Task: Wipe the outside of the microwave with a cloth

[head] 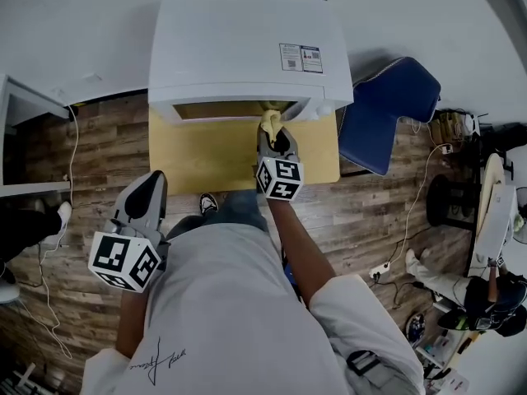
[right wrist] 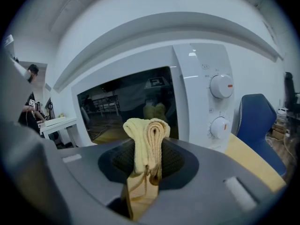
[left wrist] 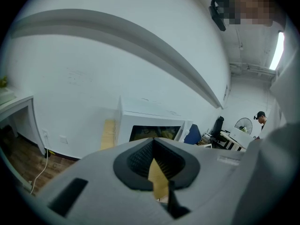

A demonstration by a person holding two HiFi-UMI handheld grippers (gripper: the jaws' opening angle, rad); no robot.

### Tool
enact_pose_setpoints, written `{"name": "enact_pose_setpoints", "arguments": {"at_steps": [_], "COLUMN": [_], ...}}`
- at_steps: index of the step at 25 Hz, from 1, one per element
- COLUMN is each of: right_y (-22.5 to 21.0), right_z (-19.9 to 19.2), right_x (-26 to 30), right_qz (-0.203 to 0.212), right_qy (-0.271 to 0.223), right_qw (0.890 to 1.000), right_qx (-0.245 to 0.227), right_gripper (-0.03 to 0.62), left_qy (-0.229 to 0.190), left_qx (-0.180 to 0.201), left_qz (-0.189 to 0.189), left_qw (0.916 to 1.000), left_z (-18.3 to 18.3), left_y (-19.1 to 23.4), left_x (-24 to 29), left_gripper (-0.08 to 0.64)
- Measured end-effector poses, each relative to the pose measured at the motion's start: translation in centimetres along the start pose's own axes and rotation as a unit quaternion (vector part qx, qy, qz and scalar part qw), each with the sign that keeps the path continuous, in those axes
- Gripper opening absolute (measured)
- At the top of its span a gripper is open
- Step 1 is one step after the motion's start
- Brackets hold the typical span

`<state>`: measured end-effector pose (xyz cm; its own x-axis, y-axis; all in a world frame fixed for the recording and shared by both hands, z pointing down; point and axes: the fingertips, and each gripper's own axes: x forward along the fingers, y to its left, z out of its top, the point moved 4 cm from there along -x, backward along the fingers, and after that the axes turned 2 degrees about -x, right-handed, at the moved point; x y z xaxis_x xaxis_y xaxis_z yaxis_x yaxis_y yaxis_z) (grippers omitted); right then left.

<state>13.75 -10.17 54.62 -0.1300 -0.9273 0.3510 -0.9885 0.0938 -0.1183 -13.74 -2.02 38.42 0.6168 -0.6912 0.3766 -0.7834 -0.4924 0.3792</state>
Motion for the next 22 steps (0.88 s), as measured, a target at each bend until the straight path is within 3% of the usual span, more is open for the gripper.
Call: {"name": "enact_pose_setpoints", "arguments": {"at_steps": [5,15,22], "right_y": [3.3,9.0,13.9], "right_z": [-0.5,-0.9,-1.0], "right_x": [0.9,2.4,3.4], "right_qz": [0.049,0.114,0.174], "right_qy": [0.012,0.021,0.023], "right_qw": [0.998,0.993,0.984], "right_qx": [-0.025,-0.028,-0.043], "right_gripper": [0.118,0.118,0.118], "left_qy": [-0.004,-0.011,-0.009], "left_qx": [-0.005,-0.022,-0.027], "left_qz": [0.010,0.040,0.056], "left_qw": [0.9999,0.9989,0.9980], "left_z": [0.0,-0.5,-0.8], "left_y": [0.6,2.1,2.8], "left_x": [-0.5,-2.2,-3.3], "left_gripper": [-0.008,-0.008,-0.008]}}
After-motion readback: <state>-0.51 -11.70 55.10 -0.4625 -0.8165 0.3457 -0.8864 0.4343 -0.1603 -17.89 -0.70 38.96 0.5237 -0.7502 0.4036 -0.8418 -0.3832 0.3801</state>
